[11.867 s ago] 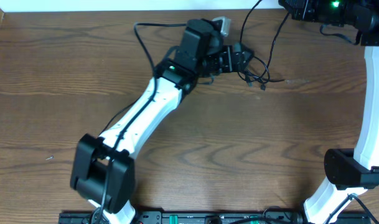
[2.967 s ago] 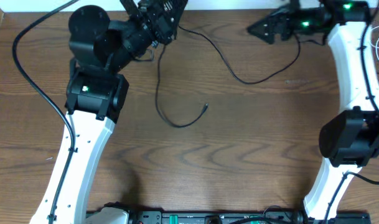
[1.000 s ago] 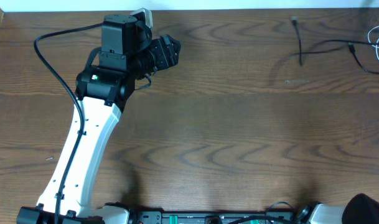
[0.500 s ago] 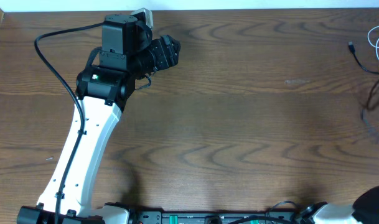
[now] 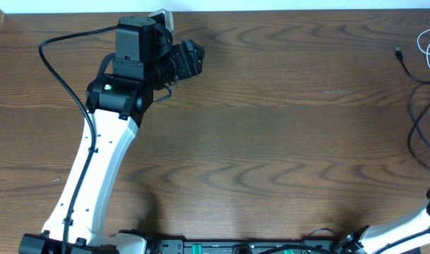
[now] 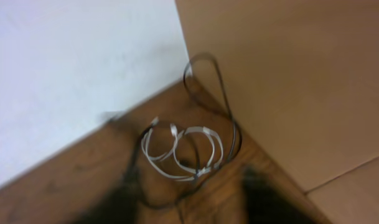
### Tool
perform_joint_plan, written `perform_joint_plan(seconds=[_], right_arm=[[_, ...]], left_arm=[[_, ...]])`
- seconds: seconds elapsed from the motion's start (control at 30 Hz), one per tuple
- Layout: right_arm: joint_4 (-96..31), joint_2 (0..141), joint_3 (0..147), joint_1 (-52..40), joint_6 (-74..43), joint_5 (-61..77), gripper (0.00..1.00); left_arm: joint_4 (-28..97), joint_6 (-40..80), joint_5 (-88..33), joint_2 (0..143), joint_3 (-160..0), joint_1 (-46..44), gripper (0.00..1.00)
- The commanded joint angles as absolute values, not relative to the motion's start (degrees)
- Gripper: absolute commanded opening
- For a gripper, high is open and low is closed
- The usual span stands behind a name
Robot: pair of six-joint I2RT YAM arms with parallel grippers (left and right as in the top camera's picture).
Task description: Untangle cables
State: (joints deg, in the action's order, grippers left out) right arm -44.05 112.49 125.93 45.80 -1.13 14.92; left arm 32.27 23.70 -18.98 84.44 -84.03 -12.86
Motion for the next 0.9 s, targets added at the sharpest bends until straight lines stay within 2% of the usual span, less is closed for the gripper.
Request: perform_joint_plan(seconds=[0.0, 0.2, 0.43, 0.63, 0.77, 0.8, 0.83, 0.87], right_arm=[[-44.75, 113.6, 126.37, 43.79, 1.85, 10.44, 0.99], [-46.52, 113.1, 126.32, 41.1, 1.83, 6.44, 0.99], [-54.61, 111.46, 126.32, 36.73, 3.6, 16.97, 0.99], [-64.16, 109.58, 126.32, 27.86, 10.66, 24.6, 0.99], [-70.06, 108.07, 126.32, 19.62, 13.04, 24.58, 0.99], [-71.22, 107.74, 126.32, 17.56, 13.41, 24.29, 0.99], [-72.03, 107.48, 126.32, 15.59, 13.37, 23.44, 0.99], [-72.66, 107.2, 126.32, 13.56, 13.21, 22.33, 0.99]], left_arm=[[32.12, 22.7, -17.87, 84.99, -84.6, -12.78, 0.67], [32.38, 22.68, -16.82, 84.99, -84.62, -12.78, 0.67], [32.58, 21.93, -16.82, 84.99, -84.6, -12.78, 0.67], [34.0, 17.1, -16.03, 84.99, -84.6, -12.78, 0.67], [37.58, 17.15, -8.19, 84.99, -84.6, -12.78, 0.68], [38.83, 17.15, -5.93, 84.99, -84.6, -12.78, 0.72], [40.16, 17.15, -4.21, 84.99, -84.62, -12.78, 0.81], [41.45, 17.15, -2.68, 84.99, -84.6, -12.78, 0.87]])
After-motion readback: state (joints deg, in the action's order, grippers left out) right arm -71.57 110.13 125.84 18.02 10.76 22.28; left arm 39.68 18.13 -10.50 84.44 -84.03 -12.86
